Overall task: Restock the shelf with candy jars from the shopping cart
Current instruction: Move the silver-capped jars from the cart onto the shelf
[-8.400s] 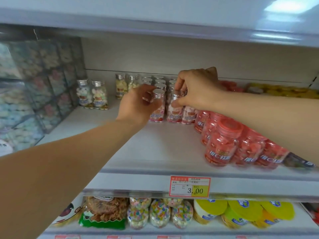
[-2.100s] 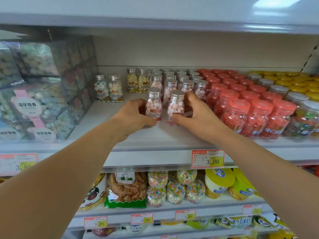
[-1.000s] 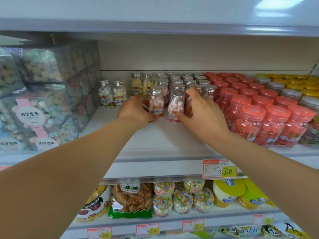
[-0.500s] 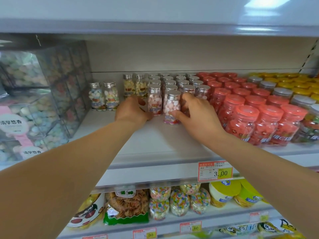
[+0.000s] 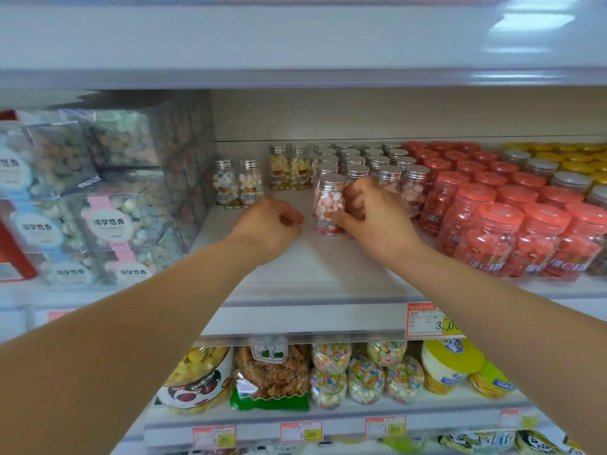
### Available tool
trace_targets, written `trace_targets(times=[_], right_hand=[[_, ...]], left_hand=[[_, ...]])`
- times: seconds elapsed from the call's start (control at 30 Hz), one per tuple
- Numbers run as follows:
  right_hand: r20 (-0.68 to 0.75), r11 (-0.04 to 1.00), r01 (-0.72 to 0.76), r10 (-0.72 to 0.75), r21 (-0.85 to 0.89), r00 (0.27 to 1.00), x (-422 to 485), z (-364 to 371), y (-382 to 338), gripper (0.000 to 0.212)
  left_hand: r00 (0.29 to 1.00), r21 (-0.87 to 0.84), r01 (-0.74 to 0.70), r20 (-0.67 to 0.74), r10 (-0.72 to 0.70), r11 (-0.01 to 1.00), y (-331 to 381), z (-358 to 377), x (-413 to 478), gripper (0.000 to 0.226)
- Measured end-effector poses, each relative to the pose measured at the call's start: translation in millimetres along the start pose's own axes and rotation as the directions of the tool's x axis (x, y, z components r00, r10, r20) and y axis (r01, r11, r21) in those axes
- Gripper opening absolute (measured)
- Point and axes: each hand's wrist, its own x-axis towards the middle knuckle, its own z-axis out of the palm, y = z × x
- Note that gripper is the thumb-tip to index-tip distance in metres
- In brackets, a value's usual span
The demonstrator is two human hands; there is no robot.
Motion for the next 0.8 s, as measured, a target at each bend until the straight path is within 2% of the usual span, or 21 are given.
trace_targets(times=[0.17,0.27,0.4,0.47,0.57,0.67,0.73,0.8], right_hand=[[0.027,0.999,-0.048,0.048,-0.026,0.998,-5,0,-3,0.031],[-0.012,0.998,-0.053,0.053,-0.045,0.999,-13,-9,-12,0.026],[-0.135,0.997,0.037,-0.027,0.070,0.990,-40,-22,-43,0.021],[-0.112,0.980,0.104,-0.086,0.170,0.990,-68,-25,-67,0.014],[0.039,0.935,0.138,-0.160,0.327,0.986,-117,-10,-98,0.005],[0.236,0.922,0.110,-0.208,0.371,0.949,-166,36,-108,0.002],[0.365,0.926,0.079,-0.222,0.369,0.904,-199,74,-106,0.003],[0.519,0.935,0.006,-0.202,0.354,0.830,-237,112,-99,0.005]], left_hand=[[0.997,0.027,-0.017,0.082,0.015,0.999,0,-5,-16,0.030],[0.998,0.048,-0.036,0.062,0.033,0.998,3,-11,-32,0.030],[0.976,0.053,-0.145,-0.157,0.152,0.988,7,-22,-67,0.025],[0.931,0.057,-0.222,-0.285,0.229,0.973,1,-26,-95,0.024],[0.867,0.001,-0.286,-0.425,0.259,0.958,-23,-31,-147,0.022],[0.849,0.004,-0.267,-0.473,0.237,0.964,-69,-23,-205,0.023],[0.879,-0.011,-0.165,-0.455,0.141,0.986,-113,-7,-241,0.023],[0.917,-0.045,0.011,-0.397,-0.028,0.999,-162,15,-283,0.024]])
